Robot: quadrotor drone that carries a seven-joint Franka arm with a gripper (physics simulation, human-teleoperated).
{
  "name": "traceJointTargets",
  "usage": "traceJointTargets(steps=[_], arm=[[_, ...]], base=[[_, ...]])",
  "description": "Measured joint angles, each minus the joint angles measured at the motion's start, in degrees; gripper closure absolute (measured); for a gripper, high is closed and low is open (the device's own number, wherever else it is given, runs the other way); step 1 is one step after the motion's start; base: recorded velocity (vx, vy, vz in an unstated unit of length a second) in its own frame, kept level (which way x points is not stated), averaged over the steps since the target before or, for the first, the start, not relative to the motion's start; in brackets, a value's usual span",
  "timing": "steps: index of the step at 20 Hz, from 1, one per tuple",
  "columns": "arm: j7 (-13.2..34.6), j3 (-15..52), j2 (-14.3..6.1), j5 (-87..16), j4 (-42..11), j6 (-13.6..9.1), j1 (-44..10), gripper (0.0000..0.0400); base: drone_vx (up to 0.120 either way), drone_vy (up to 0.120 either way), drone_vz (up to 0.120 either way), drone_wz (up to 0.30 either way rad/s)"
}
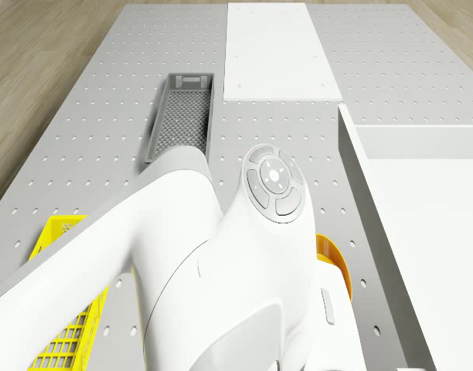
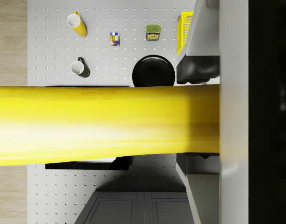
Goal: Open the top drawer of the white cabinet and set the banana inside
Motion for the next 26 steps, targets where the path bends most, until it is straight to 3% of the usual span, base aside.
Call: traceJointTargets(steps=[4,26], arm=[[-0.04,0.00,-0.12,-0.05,0.01,0.11,0.05,0.0210],[-0.20,0.01,-0.66,-0.31,0.05,0.61,0.28,0.0210]], base=[[-0.110,-0.120,0.120,0.000],[0.000,-0.120,0.009,0.000]])
